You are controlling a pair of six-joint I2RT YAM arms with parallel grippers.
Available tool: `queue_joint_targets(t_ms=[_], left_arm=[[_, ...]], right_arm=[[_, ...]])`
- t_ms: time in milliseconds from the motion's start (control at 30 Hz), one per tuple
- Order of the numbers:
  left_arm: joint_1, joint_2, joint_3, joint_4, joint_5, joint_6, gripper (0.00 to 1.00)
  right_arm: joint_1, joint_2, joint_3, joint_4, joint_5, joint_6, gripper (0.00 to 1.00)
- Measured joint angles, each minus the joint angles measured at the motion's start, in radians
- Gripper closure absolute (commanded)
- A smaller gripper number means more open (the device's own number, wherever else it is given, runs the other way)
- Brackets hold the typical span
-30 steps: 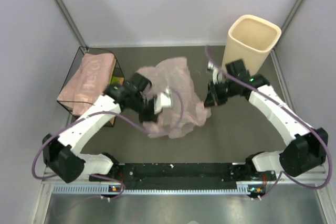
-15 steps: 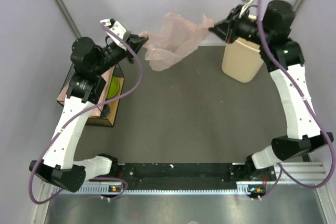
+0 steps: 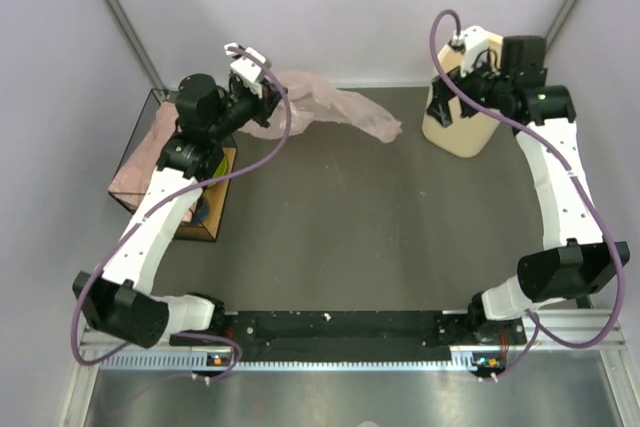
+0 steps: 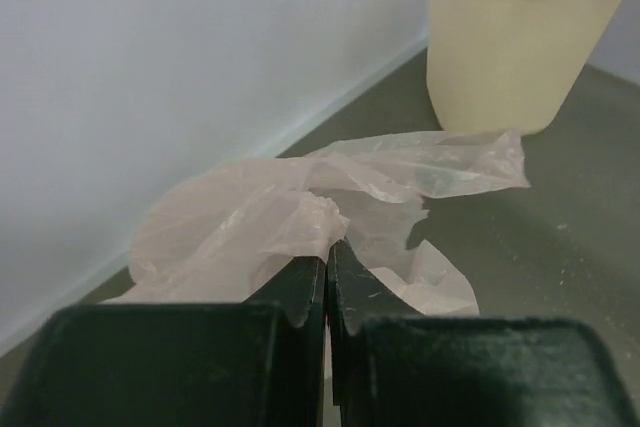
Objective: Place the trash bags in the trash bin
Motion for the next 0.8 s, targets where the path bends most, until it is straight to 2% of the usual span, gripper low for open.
queue_joint_targets(t_ms=[233,500,700,733,767,800], left_arm=[[0.0,0.089,-0.131,-0.036,-0.016,0.1,1.0],[0.0,0.083,-0.197,-0.072,0.027,0.117,1.0],[0.0,0.042,-0.206,-0.076,0.038,0.118,1.0],[0.0,0.036,-0.206,-0.076,0.038,0.118,1.0],[0.0,0.033,-0.206,-0.076,0.039,0.119,1.0],[0.0,0.032,-0.206,-0.076,0.039,0.119,1.0]], right_arm=[[-0.059,0.089,0.204,-0.061,0.097,-0.233,0.11],[-0.067,0.278,0.271,-0.123,0.194,-0.414,0.23],[-0.072,0.384,0.309,-0.133,0.241,-0.488,0.51],[-0.072,0.388,0.309,-0.134,0.246,-0.5,0.62],[-0.072,0.388,0.309,-0.133,0.251,-0.509,0.69],[-0.072,0.388,0.31,-0.133,0.254,-0.523,0.85]])
